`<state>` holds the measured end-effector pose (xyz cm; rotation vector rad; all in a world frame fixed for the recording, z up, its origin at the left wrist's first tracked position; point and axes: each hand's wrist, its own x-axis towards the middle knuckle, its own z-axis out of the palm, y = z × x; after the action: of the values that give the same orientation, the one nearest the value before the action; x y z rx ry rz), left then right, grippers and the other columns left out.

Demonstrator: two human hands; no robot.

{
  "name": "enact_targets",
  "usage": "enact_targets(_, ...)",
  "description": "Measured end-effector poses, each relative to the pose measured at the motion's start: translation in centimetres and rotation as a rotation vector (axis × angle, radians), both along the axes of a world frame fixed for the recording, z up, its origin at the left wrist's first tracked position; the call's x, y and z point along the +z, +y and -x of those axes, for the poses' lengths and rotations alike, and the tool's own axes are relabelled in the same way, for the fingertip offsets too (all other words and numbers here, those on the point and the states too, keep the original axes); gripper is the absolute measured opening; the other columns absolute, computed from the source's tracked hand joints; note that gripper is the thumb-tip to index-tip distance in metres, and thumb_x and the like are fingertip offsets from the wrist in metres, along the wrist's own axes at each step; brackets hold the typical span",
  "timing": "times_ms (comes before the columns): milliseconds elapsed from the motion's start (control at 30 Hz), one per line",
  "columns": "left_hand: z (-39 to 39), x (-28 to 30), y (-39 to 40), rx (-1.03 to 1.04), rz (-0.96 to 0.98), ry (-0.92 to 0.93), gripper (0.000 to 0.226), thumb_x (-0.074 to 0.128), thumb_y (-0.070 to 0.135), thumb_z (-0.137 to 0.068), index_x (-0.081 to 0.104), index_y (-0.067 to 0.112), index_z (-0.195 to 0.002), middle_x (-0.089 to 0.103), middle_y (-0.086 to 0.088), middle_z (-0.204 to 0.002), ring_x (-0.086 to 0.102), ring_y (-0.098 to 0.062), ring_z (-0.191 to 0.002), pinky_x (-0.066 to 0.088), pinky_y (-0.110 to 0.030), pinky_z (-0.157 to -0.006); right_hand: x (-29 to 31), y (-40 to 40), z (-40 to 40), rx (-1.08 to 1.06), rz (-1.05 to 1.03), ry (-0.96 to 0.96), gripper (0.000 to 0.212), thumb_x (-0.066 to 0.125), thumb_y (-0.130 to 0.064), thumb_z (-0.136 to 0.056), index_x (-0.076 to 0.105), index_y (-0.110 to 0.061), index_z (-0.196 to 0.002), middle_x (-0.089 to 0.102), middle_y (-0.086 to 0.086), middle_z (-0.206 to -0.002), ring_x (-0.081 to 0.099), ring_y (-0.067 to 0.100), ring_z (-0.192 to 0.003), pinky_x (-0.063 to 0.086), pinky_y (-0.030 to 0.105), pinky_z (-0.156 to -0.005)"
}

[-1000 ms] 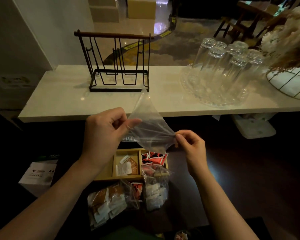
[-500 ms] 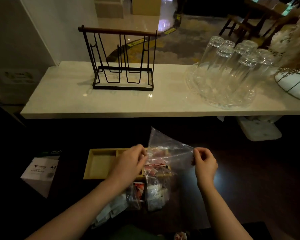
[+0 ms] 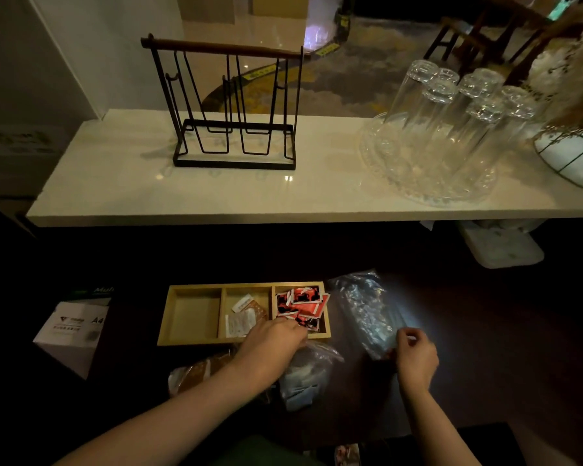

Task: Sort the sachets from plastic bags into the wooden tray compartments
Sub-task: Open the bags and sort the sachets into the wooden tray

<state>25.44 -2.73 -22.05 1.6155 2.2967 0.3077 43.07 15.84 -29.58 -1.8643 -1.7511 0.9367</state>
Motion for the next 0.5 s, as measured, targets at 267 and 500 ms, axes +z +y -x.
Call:
enact_targets(267,-0.6,2.5,-3.4,0.039,0.04,-0.09,0.019,0.047,0.036,-0.094,0.062,0.026,-0.1,0.067,0.006,-0.095,0.06,-0.01,-0.084,0.051,-0.031,-0.077,2.0,-2.8,0.9,0.228,-0.056,-0.083,0.017,0.055,-0.021,-0.092,0.06,-0.012,-0.106,0.045,0.01,-0.118,0.053,0.019,-0.073,0.04,0.03,-0.068)
enact_targets(500,-0.6,5.8,-3.8,0.237,0.026,-0.712,0.024,0.053,0.025,-0.092,0.056,0.03,-0.069,0.058,0.009,-0.064,0.056,-0.001,-0.056,0.052,-0.025,-0.059,6.3,-7.1,4.5,0.525,-0.12,0.314,0.021,0.06,-0.012,-0.089,0.058,-0.032,-0.086,0.061,-0.001,-0.089,0.059,0.017,-0.073,0.048,0.026,-0.061)
